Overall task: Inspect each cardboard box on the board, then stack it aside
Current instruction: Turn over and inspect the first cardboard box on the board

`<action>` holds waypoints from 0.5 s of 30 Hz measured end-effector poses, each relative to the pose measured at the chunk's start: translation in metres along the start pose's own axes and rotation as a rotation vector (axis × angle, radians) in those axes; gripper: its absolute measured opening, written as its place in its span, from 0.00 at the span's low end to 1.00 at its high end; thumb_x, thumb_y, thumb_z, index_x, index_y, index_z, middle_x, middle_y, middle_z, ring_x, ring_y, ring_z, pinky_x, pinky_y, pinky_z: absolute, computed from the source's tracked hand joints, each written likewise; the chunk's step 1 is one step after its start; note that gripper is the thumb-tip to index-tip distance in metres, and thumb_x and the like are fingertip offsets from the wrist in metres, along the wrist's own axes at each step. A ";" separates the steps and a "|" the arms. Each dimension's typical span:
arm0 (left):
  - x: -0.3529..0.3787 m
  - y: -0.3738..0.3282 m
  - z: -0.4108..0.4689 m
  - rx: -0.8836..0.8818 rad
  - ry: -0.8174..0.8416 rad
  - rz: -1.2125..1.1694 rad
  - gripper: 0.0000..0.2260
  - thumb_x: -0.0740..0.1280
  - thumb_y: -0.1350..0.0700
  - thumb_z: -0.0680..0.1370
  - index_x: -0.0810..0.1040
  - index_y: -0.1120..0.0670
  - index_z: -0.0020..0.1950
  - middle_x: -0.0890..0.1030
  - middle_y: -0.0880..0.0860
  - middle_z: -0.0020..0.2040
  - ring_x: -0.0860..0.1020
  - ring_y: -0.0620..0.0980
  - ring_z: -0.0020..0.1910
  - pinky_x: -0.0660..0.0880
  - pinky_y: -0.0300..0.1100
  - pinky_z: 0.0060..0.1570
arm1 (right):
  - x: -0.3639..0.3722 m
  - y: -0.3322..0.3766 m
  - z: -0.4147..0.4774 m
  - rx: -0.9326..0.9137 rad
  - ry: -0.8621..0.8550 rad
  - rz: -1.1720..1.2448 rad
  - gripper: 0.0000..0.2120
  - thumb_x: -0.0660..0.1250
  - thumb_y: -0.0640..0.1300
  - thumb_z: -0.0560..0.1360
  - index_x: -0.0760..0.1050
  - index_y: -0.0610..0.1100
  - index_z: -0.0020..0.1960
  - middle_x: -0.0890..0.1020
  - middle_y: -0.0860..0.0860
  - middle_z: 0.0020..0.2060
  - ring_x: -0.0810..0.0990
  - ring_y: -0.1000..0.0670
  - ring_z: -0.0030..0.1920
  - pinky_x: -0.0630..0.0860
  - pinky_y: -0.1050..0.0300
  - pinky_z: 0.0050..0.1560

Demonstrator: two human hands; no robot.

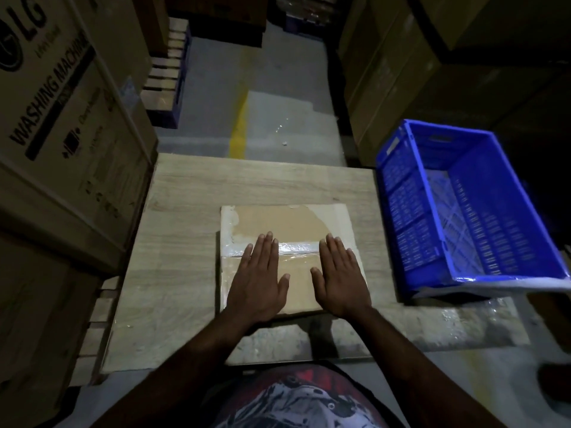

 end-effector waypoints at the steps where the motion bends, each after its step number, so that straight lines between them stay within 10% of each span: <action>1: 0.001 0.000 0.000 0.000 0.005 -0.005 0.34 0.49 0.42 0.80 0.52 0.61 0.81 0.48 0.59 0.82 0.44 0.54 0.81 0.48 0.54 0.78 | -0.001 0.001 0.000 0.007 -0.006 -0.002 0.33 0.46 0.59 0.82 0.53 0.42 0.82 0.51 0.46 0.81 0.45 0.49 0.82 0.48 0.46 0.80; 10: -0.018 0.009 0.023 -0.062 -0.031 -0.022 0.31 0.55 0.41 0.80 0.57 0.56 0.80 0.59 0.57 0.79 0.58 0.58 0.77 0.56 0.55 0.76 | -0.046 0.011 0.037 -0.005 -0.177 -0.028 0.16 0.58 0.54 0.80 0.69 0.47 0.63 0.74 0.48 0.57 0.71 0.47 0.56 0.69 0.49 0.56; 15: -0.012 0.024 0.036 -0.121 -0.058 0.012 0.35 0.52 0.40 0.80 0.52 0.59 0.81 0.49 0.58 0.82 0.47 0.56 0.81 0.50 0.54 0.78 | -0.024 0.001 0.060 -0.019 -0.031 -0.001 0.31 0.50 0.57 0.83 0.55 0.43 0.80 0.58 0.44 0.79 0.55 0.43 0.79 0.57 0.44 0.77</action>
Point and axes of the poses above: each hand's wrist, its own z-axis towards the middle knuckle, its own x-axis out of the palm, y = z × x, the point moved 6 cm from there along z, towards the middle knuckle
